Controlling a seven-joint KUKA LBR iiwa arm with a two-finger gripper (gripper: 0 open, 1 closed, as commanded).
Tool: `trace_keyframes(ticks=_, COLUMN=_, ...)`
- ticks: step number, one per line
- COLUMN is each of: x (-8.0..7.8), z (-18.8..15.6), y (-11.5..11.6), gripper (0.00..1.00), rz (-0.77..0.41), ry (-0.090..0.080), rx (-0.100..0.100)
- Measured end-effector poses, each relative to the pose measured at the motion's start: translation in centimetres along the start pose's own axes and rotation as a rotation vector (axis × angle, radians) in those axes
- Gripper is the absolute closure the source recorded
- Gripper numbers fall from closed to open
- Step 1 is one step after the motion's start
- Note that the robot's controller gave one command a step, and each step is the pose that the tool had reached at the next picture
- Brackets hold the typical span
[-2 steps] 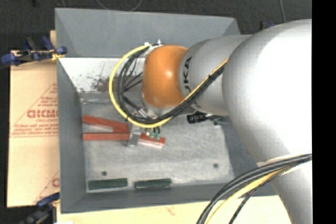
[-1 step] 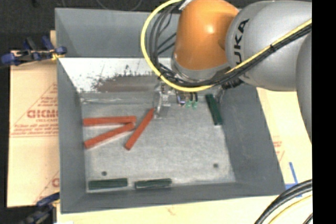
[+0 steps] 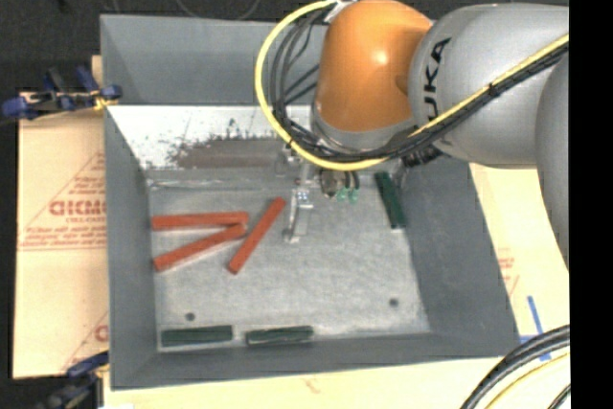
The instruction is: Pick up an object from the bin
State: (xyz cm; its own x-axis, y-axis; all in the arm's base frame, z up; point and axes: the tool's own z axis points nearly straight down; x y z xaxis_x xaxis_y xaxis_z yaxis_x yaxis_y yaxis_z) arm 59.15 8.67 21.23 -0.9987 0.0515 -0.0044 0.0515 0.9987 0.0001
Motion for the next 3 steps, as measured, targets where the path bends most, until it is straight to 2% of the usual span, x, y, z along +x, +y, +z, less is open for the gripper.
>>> trace_keyframes(ticks=1, x=-4.3, z=11.9, y=5.7, gripper=0.00, rz=-0.263, ry=0.002, rx=-0.001)
trace_keyframes(ticks=2, x=-2.6, z=6.7, y=2.1, gripper=0.00, rz=-0.522, ry=-0.002, rx=0.001)
trace_keyframes(ticks=3, x=-2.4, z=14.5, y=1.0, gripper=0.00, rz=-0.392, ry=0.006, rx=-0.002)
